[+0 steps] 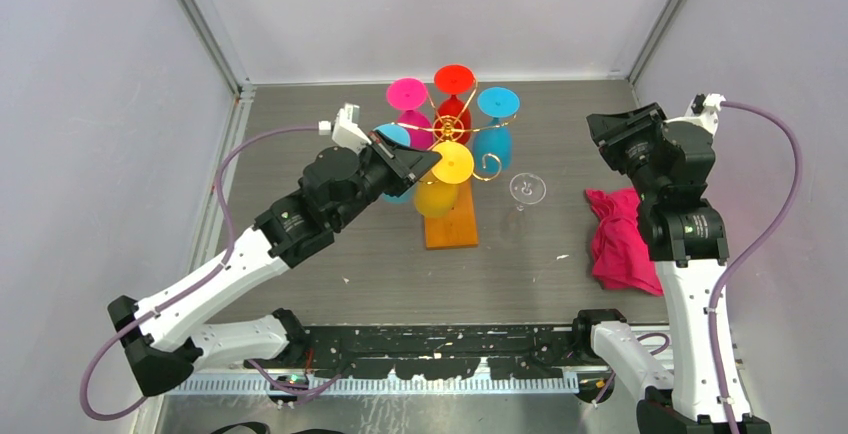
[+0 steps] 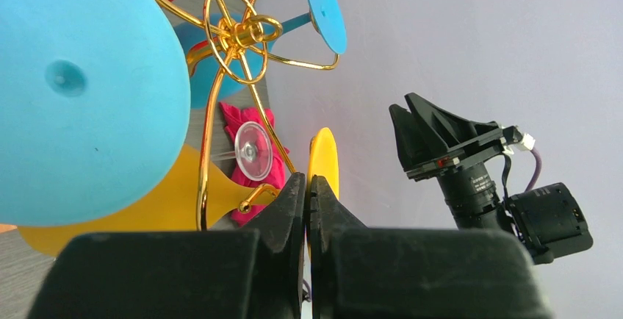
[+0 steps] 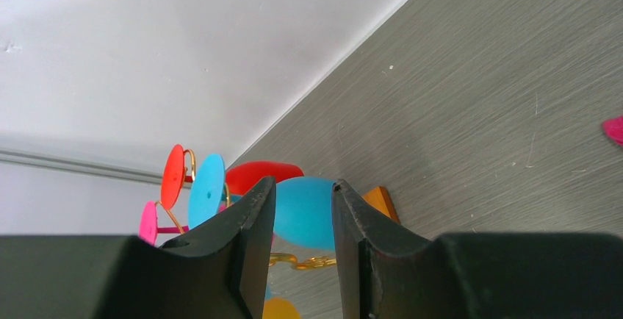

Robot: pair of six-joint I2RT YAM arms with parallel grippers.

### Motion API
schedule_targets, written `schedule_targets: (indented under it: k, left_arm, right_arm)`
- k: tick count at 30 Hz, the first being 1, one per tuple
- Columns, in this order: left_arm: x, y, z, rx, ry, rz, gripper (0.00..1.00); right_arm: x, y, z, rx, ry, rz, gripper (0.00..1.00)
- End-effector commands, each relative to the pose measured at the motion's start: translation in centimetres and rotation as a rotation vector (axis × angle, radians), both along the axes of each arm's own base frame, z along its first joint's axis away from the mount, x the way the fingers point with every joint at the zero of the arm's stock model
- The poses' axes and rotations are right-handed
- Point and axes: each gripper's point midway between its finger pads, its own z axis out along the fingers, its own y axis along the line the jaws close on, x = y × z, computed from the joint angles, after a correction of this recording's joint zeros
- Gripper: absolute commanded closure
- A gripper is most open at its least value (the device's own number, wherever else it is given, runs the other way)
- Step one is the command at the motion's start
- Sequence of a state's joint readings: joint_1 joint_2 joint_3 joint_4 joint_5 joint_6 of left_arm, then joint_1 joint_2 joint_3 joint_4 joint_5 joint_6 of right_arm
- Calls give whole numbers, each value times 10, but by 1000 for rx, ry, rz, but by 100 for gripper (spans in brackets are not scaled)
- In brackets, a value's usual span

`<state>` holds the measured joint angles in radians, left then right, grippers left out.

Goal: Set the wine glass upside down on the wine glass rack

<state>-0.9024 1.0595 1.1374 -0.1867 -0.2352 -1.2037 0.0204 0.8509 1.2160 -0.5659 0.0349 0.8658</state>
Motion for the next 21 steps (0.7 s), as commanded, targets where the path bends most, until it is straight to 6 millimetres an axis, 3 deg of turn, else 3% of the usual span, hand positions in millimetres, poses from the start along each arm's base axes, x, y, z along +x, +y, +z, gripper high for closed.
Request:
schedule_targets:
  k: [1, 12, 21]
  left_arm:
    - [5, -2, 20, -56, -53, 16, 99]
    - [14, -14, 25, -78, -61, 13, 99]
    - [19, -2, 29, -82, -65, 77, 99]
  right_arm:
    - [-8, -3, 26, -31, -67, -14, 60]
    - [-8, -2, 28, -45, -68, -11, 60]
    - [-4, 1, 26, -45, -66, -1, 60]
